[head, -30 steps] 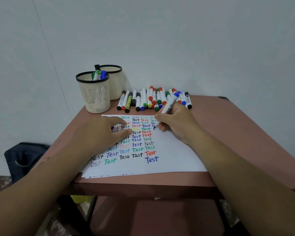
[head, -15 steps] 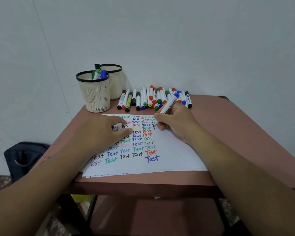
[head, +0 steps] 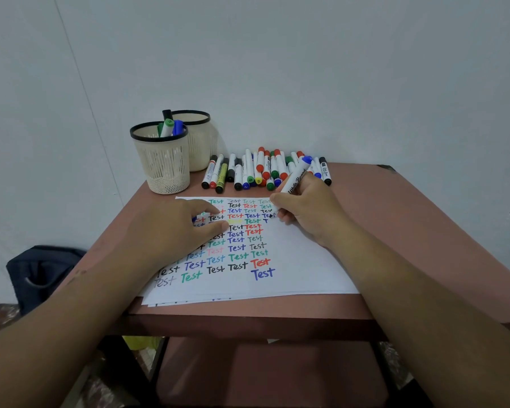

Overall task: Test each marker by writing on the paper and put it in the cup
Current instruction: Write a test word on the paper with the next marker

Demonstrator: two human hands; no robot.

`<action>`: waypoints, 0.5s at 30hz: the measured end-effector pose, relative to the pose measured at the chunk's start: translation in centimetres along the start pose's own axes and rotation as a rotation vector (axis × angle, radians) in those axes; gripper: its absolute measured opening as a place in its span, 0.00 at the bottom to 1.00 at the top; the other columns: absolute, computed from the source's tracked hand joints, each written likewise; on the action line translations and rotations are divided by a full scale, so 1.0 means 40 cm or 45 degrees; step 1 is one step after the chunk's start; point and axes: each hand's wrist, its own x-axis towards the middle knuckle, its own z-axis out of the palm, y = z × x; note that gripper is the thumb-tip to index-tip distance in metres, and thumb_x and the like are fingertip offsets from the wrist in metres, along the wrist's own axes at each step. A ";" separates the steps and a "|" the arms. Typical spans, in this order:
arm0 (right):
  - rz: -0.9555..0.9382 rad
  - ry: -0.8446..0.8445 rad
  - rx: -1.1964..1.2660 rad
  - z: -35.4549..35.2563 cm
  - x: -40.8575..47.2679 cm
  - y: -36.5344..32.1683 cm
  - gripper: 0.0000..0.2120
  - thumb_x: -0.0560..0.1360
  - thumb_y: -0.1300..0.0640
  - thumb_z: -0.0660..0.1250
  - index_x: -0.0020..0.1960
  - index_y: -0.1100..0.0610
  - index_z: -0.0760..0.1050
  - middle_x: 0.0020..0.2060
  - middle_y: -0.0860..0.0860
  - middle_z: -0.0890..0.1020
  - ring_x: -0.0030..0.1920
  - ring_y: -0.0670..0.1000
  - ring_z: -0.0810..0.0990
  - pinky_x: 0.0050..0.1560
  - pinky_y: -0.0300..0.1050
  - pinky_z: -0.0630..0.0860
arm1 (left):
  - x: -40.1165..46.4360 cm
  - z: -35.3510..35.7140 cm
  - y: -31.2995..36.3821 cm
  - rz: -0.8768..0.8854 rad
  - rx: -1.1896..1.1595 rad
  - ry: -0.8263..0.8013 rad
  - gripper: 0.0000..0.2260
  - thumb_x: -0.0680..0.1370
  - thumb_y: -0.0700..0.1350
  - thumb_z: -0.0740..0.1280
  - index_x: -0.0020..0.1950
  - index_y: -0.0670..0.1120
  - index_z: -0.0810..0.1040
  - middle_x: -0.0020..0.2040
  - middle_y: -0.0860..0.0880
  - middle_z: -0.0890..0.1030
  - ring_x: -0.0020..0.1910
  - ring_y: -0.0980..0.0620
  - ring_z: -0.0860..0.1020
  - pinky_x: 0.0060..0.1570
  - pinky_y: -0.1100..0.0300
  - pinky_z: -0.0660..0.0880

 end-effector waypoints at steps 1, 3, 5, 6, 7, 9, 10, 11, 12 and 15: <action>-0.002 -0.001 0.000 -0.001 -0.001 0.000 0.07 0.77 0.63 0.72 0.53 0.59 0.76 0.41 0.59 0.83 0.36 0.53 0.80 0.39 0.47 0.80 | -0.001 0.000 0.000 0.006 -0.002 0.013 0.24 0.73 0.74 0.60 0.63 0.66 0.77 0.37 0.59 0.74 0.37 0.61 0.74 0.34 0.64 0.66; -0.003 -0.004 -0.010 -0.002 -0.002 0.000 0.07 0.77 0.62 0.72 0.52 0.58 0.76 0.41 0.59 0.83 0.36 0.52 0.80 0.38 0.46 0.80 | -0.001 0.001 -0.001 0.007 -0.010 0.014 0.24 0.73 0.74 0.60 0.63 0.67 0.77 0.37 0.60 0.74 0.37 0.61 0.74 0.34 0.64 0.66; -0.002 -0.008 -0.022 -0.002 -0.003 -0.001 0.07 0.78 0.62 0.73 0.53 0.58 0.76 0.41 0.58 0.83 0.36 0.51 0.80 0.39 0.46 0.81 | 0.001 0.002 -0.002 0.002 -0.034 -0.003 0.24 0.73 0.74 0.60 0.64 0.66 0.77 0.37 0.60 0.75 0.37 0.61 0.74 0.34 0.64 0.66; 0.001 -0.009 -0.031 -0.002 -0.003 -0.001 0.07 0.78 0.62 0.73 0.53 0.59 0.76 0.41 0.58 0.83 0.36 0.51 0.80 0.39 0.46 0.81 | 0.001 0.003 -0.002 -0.003 -0.047 -0.014 0.24 0.73 0.74 0.60 0.64 0.66 0.77 0.37 0.60 0.75 0.37 0.60 0.74 0.34 0.64 0.66; 0.005 -0.011 -0.035 -0.001 -0.004 -0.002 0.07 0.78 0.62 0.73 0.53 0.59 0.76 0.41 0.58 0.83 0.36 0.51 0.80 0.40 0.47 0.81 | 0.002 0.003 -0.002 -0.005 -0.053 -0.019 0.24 0.73 0.74 0.60 0.64 0.66 0.77 0.37 0.59 0.75 0.37 0.60 0.74 0.34 0.63 0.66; 0.010 -0.018 -0.032 0.000 -0.005 -0.003 0.07 0.78 0.62 0.73 0.54 0.59 0.76 0.41 0.58 0.83 0.36 0.51 0.80 0.40 0.46 0.81 | 0.003 0.004 -0.002 -0.013 -0.056 -0.030 0.24 0.73 0.74 0.60 0.64 0.66 0.77 0.38 0.59 0.76 0.38 0.59 0.75 0.34 0.63 0.67; 0.012 -0.021 -0.029 0.000 -0.005 -0.003 0.07 0.78 0.62 0.73 0.53 0.59 0.76 0.41 0.57 0.83 0.36 0.51 0.80 0.39 0.45 0.80 | 0.003 0.005 -0.003 -0.018 -0.060 -0.037 0.24 0.73 0.74 0.60 0.64 0.66 0.77 0.39 0.59 0.76 0.38 0.59 0.75 0.35 0.63 0.68; 0.013 -0.025 -0.026 0.000 -0.006 -0.004 0.07 0.78 0.62 0.73 0.53 0.59 0.77 0.40 0.57 0.83 0.35 0.51 0.80 0.37 0.44 0.80 | 0.004 0.005 -0.003 -0.022 -0.062 -0.042 0.25 0.72 0.75 0.59 0.64 0.66 0.77 0.39 0.59 0.77 0.39 0.59 0.75 0.36 0.63 0.69; 0.013 -0.028 -0.027 0.000 -0.007 -0.005 0.07 0.78 0.62 0.73 0.53 0.59 0.77 0.40 0.57 0.83 0.35 0.50 0.79 0.36 0.43 0.80 | 0.004 0.005 -0.004 -0.024 -0.057 -0.044 0.25 0.72 0.75 0.59 0.64 0.67 0.76 0.40 0.59 0.77 0.39 0.59 0.76 0.36 0.62 0.70; 0.013 -0.037 -0.044 0.002 -0.008 -0.006 0.06 0.78 0.63 0.73 0.50 0.58 0.76 0.39 0.56 0.82 0.34 0.49 0.78 0.34 0.41 0.78 | 0.004 0.007 -0.006 -0.024 -0.047 -0.039 0.25 0.72 0.76 0.58 0.64 0.67 0.76 0.40 0.60 0.76 0.39 0.59 0.76 0.37 0.62 0.71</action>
